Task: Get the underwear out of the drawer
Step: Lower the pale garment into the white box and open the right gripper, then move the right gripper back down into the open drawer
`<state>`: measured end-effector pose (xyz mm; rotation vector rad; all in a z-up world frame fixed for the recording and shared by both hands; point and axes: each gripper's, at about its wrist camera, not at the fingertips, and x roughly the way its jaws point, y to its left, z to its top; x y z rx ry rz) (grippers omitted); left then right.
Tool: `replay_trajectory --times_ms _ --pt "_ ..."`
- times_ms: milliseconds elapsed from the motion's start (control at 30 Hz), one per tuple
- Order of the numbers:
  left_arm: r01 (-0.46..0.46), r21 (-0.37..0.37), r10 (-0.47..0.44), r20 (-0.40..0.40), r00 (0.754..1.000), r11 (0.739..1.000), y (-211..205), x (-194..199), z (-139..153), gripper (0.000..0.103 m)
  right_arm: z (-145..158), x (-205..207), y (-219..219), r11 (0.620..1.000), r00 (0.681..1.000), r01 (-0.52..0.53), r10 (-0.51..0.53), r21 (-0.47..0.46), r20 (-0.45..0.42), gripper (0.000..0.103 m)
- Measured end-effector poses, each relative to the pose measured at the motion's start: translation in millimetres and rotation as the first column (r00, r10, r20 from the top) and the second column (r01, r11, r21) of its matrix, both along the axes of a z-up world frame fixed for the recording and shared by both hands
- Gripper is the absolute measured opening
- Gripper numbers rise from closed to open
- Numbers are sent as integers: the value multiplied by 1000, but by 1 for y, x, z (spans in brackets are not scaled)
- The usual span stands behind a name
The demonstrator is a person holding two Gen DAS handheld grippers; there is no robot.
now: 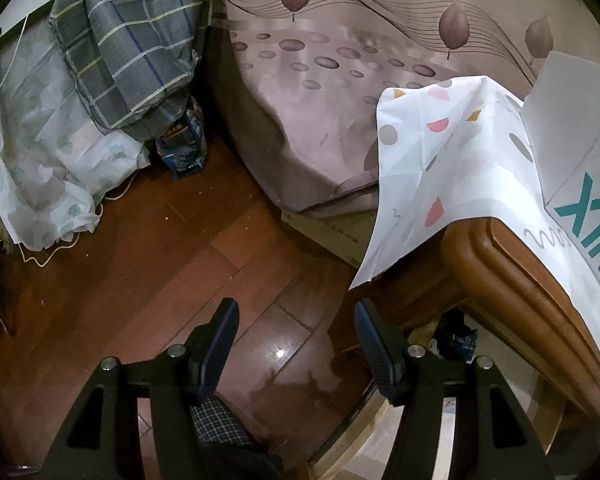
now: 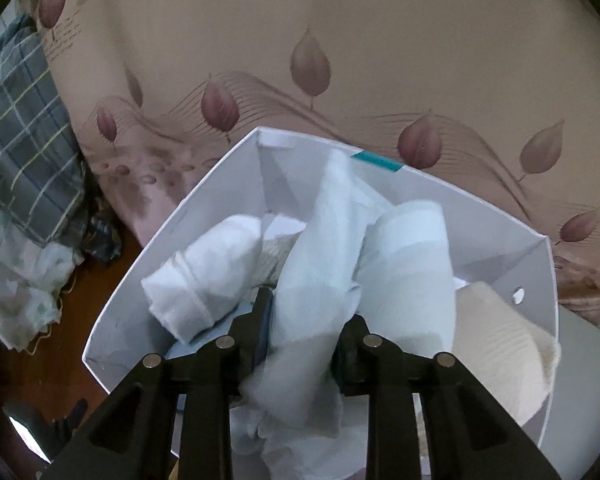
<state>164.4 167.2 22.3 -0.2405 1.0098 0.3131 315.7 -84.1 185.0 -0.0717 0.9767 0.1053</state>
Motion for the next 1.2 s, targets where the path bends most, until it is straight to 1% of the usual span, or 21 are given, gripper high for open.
replay_trajectory --times_ms 33,100,167,233,333,433,500,567,667,733,800,867,933,1067,1133,1200 --pt "0 -1 0 -2 1000 1000 1 1 0 62 -1 -1 1 1000 1000 -2 2 1 -4 25" --pt "-1 -5 1 -5 1000 1000 1 1 0 62 -4 -3 3 1000 1000 -12 12 10 -11 30" --pt "-4 -1 4 -7 1000 1000 2 3 0 62 -1 -6 5 1000 1000 -15 15 11 8 49" --pt "-10 -5 10 -12 1000 1000 5 2 -1 62 6 -14 8 1000 998 -27 27 5 49 54" --pt "-39 -15 39 -13 999 999 15 1 0 62 17 -26 15 999 994 -40 42 -18 98 55" --pt "-74 -28 73 -13 997 997 27 -1 0 62 33 -51 17 998 985 -54 59 -40 163 63" --pt "-102 -37 101 -17 995 994 34 -2 -1 62 43 -73 15 996 975 -76 84 -49 208 64" --pt "-116 -45 115 -22 993 992 40 -3 -1 62 49 -96 11 994 968 -102 109 -43 228 64" --pt "-128 -43 127 -20 992 991 44 -3 -1 62 54 -128 9 987 955 -157 162 -42 249 64" --pt "-132 -37 131 -18 991 991 45 -3 1 62 50 -154 13 972 938 -228 234 -56 255 64" --pt "-140 -31 139 -14 990 990 46 -3 1 62 41 -177 18 952 920 -301 307 -63 243 64" --pt "-148 -29 147 -17 989 989 47 -3 1 62 25 -196 24 930 904 -362 368 -69 217 64" --pt "-152 -36 152 -21 988 988 50 -3 0 62 2 -212 30 909 893 -411 417 -68 171 64" --pt "-169 -37 169 -18 986 985 56 -4 2 62 -49 -226 43 872 871 -480 487 -98 67 62" --pt "-183 -35 183 -19 983 982 60 -5 2 62 -75 -228 52 853 858 -509 514 -117 15 59" --pt "-208 -42 207 -23 978 977 66 -8 1 62 -97 -226 60 833 842 -539 539 -125 -31 57"
